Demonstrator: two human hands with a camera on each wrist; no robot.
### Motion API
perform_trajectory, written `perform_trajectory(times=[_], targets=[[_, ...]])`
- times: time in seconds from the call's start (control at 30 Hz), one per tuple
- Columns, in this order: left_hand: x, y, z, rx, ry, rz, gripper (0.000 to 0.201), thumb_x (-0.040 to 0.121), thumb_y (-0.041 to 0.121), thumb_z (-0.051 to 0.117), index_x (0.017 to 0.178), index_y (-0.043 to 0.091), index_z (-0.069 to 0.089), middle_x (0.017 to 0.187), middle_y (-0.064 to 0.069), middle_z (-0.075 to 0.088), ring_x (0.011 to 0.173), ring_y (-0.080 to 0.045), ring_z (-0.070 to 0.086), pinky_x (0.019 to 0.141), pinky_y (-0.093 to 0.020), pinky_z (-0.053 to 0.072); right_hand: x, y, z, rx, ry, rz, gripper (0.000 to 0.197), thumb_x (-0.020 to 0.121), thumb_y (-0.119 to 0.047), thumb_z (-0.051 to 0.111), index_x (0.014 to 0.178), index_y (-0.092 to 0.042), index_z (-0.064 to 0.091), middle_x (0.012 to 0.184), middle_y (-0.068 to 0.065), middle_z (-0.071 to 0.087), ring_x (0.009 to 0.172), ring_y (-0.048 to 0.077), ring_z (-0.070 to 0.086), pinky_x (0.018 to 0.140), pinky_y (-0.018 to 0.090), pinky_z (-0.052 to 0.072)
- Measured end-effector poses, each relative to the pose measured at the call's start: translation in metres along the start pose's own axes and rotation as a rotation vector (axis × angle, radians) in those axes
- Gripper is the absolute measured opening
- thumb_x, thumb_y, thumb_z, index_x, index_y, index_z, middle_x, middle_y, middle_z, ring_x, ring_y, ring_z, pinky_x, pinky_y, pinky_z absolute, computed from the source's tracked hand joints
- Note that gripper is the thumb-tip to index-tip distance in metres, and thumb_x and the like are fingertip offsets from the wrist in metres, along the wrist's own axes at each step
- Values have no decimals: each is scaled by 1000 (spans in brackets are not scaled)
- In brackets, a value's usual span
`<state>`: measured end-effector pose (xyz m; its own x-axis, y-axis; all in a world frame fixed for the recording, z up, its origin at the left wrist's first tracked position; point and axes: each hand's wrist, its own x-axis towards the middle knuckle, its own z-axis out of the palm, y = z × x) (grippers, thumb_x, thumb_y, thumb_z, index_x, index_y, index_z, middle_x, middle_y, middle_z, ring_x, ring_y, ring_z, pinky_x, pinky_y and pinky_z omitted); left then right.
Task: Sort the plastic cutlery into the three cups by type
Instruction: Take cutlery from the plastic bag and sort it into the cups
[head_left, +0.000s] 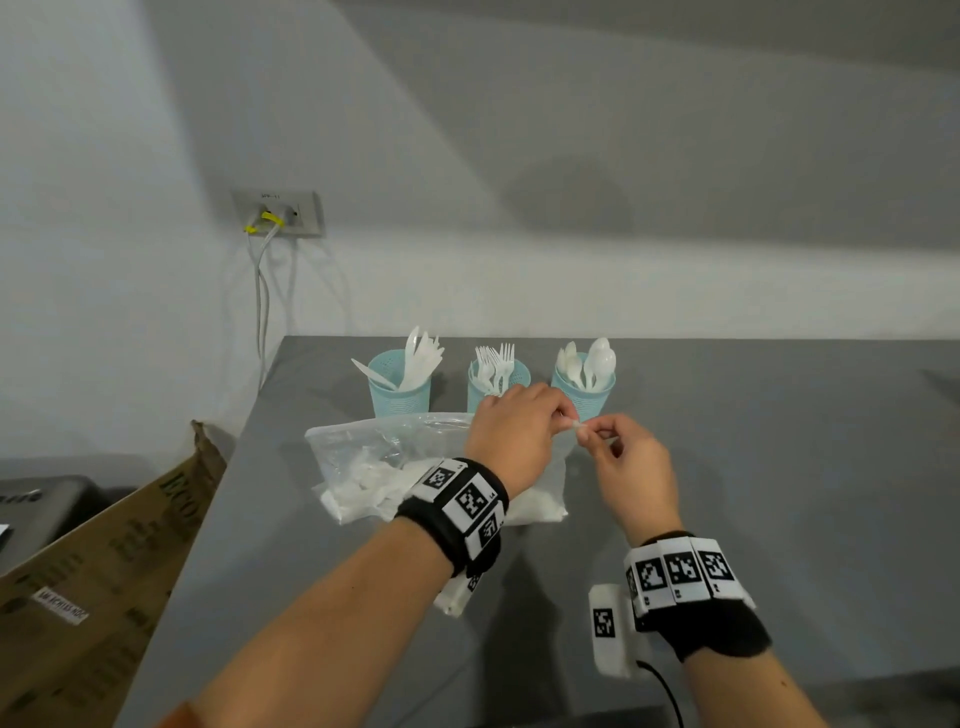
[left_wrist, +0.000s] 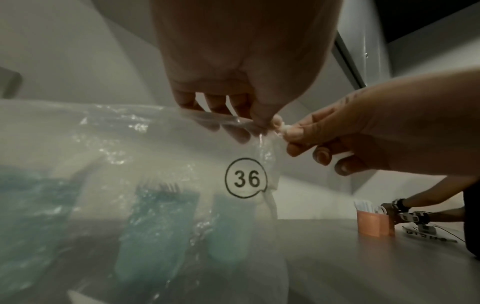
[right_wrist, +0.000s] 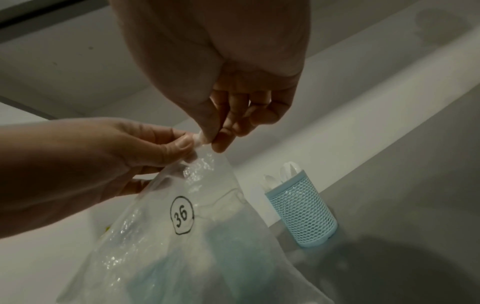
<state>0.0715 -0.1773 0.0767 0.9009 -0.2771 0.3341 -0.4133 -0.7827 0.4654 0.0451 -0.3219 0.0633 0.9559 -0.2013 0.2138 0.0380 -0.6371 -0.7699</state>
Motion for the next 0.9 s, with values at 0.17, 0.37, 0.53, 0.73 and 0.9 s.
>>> perform_trajectory(times=[0.17, 0.37, 0.53, 0.73, 0.9], targets=[[-10, -37, -18, 92, 123, -107, 13, 97, 30, 46, 99, 32, 59, 102, 15, 58, 99, -8, 53, 84, -28, 27, 9, 0, -5, -49, 19, 40, 9, 92, -37, 55, 85, -32, 57, 89, -10, 61, 84, 15, 57, 69, 31, 43], [-67, -122, -80, 287, 320, -422, 17, 91, 15, 53, 94, 30, 62, 94, 10, 63, 95, -17, 59, 97, -41, 30, 28, 18, -21, -44, 43, 117, 8, 93, -34, 55, 87, -30, 56, 88, -8, 58, 83, 20, 57, 72, 31, 40], [-100, -151, -103, 282, 277, -524, 12, 94, 17, 48, 96, 23, 58, 99, 0, 60, 96, -24, 56, 84, -43, 41, 39, 31, -18, -37, 15, 87, 8, 93, -32, 55, 91, -24, 58, 99, 0, 60, 88, 22, 58, 76, 34, 44], [-92, -127, -81, -209, 154, -507, 28, 95, 50, 42, 107, 32, 60, 110, 5, 59, 100, -12, 55, 90, -36, 44, 29, 8, 10, 283, -112, -48, 2, 89, -26, 64, 90, -25, 63, 111, -3, 48, 95, 14, 55, 83, 20, 42], [-80, -120, -72, 30, 115, -703, 47, 92, 56, 44, 78, 22, 74, 80, -6, 63, 89, -28, 60, 79, -36, 48, 31, 15, 37, 55, -83, 44, 20, 83, -16, 69, 100, -27, 71, 109, -1, 31, 111, 28, 45, 105, 36, 40]])
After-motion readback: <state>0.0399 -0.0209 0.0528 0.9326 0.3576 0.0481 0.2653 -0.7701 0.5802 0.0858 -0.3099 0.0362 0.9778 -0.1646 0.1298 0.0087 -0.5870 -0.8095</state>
